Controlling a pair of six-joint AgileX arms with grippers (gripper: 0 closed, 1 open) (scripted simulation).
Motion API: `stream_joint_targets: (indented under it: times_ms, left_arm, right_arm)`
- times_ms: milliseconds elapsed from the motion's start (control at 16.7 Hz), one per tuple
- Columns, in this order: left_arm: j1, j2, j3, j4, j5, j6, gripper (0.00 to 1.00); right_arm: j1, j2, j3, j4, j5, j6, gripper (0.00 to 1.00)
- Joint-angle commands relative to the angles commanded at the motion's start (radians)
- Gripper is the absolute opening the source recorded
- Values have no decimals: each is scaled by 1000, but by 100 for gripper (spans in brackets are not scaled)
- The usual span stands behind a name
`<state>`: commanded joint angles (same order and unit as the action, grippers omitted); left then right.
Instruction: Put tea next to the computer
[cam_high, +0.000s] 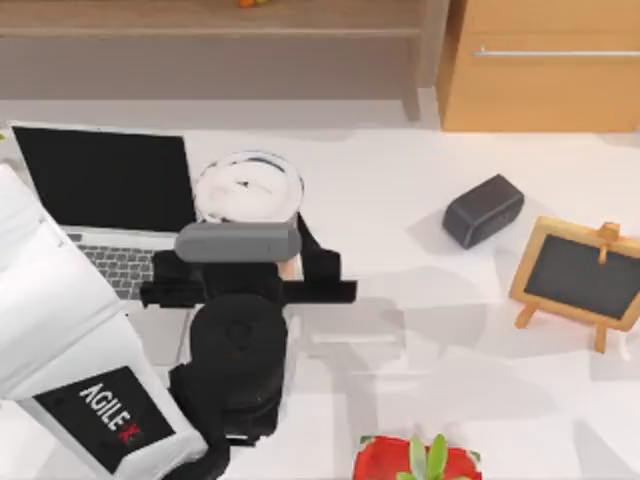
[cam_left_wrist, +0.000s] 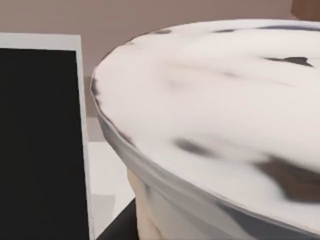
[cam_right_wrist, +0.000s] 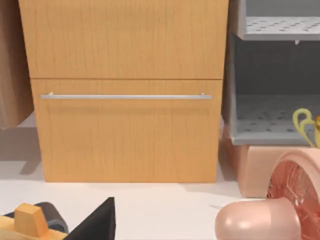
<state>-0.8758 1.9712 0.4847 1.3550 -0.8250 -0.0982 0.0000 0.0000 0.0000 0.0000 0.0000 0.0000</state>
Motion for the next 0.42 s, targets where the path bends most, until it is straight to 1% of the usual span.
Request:
stream_joint_targets:
  times_ms: [60, 120, 420]
  left_arm:
    - [0, 0, 0, 0, 0, 0, 98]
    - [0, 0, 0, 0, 0, 0, 100]
    - [0, 0, 0, 0, 0, 0, 100]
  right_arm:
    - [0, 0, 0, 0, 0, 0, 100]
    - [0, 0, 0, 0, 0, 0, 100]
    - [0, 0, 0, 0, 0, 0, 100]
